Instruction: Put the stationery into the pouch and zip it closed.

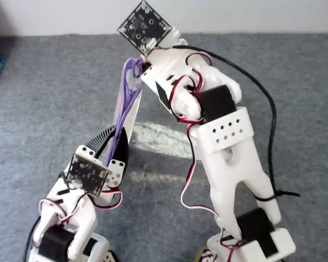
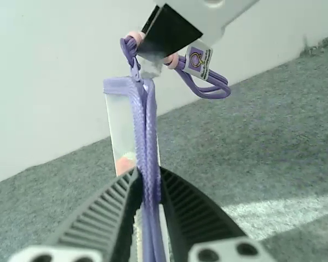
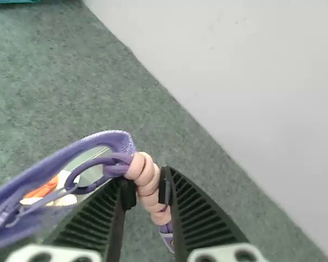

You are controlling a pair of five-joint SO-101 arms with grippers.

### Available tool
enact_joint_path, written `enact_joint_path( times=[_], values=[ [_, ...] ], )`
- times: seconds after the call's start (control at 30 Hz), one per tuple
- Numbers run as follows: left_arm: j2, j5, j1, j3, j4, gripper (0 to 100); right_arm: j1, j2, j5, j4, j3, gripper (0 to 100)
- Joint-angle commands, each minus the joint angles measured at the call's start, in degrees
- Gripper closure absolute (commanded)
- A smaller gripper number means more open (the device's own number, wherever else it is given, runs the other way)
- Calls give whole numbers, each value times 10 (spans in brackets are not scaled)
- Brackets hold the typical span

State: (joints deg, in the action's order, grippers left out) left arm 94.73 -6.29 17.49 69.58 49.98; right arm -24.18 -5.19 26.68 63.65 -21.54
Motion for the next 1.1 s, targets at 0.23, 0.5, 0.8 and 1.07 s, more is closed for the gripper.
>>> enact_joint_path(
  times=[0.23,0.5,0.8,1.07],
  values=[
    [47,-4,-10,-27,53,989,103,65,1,-96,-8,991],
    [55,-4,-10,-24,54,989,130,158,2,-201,-10,991],
    [59,-4,-10,-27,86,989,167,215,2,-216,-11,991],
    [74,-4,-10,-24,86,987,164,192,-2,-211,-8,991]
  ],
)
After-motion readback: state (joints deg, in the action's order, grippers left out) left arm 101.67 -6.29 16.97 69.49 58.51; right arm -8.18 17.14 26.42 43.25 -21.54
